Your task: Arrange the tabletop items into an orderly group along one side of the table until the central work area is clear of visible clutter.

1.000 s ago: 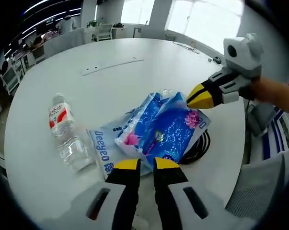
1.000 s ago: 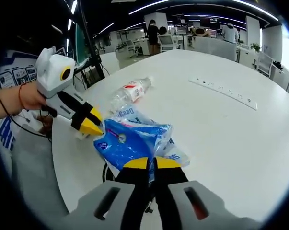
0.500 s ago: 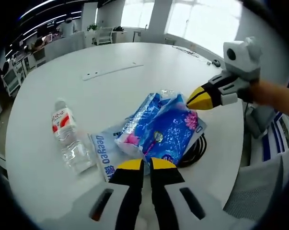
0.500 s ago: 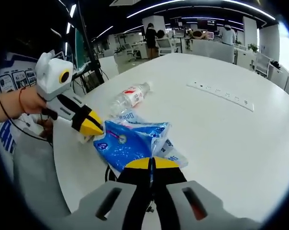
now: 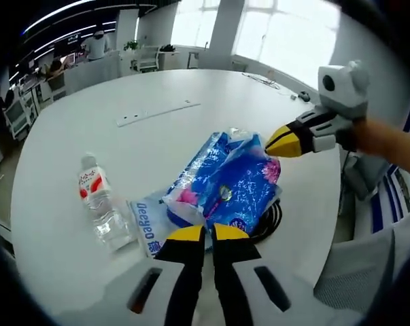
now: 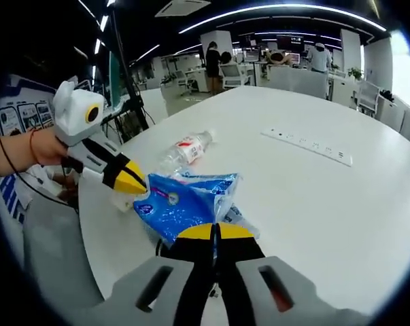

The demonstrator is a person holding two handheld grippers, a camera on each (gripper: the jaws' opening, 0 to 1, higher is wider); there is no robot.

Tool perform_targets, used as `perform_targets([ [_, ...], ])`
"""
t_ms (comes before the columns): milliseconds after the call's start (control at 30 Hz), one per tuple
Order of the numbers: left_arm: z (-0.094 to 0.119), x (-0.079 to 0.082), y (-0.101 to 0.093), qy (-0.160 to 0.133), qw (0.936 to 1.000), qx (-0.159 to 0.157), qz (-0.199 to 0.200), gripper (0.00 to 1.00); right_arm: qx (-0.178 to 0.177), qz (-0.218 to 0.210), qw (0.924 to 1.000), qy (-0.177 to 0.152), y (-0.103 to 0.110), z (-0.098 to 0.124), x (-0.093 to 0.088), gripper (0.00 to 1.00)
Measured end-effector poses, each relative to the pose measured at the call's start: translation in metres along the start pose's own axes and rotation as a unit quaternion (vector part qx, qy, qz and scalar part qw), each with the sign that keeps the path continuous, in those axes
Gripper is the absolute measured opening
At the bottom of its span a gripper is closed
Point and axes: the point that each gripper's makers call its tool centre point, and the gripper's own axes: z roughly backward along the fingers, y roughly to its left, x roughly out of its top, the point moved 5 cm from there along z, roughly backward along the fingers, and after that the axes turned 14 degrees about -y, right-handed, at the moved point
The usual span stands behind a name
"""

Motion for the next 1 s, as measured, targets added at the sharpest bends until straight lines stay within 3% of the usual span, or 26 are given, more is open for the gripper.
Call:
perform_targets([
  [467,0.015,0.022,-0.021,-0.03,0.9995,-0.002,-0.006,0.0,-0.003,0.011,0.9996,-0.025,0.007,0.028,0.014,0.0],
  [1000,0.013,0.068,-0.055,-0.068,0.9962,-0.032,-0.044,0.0,-0.043,0.017,0.9965,-0.069,-0.007,0.078,0.037,0.0],
])
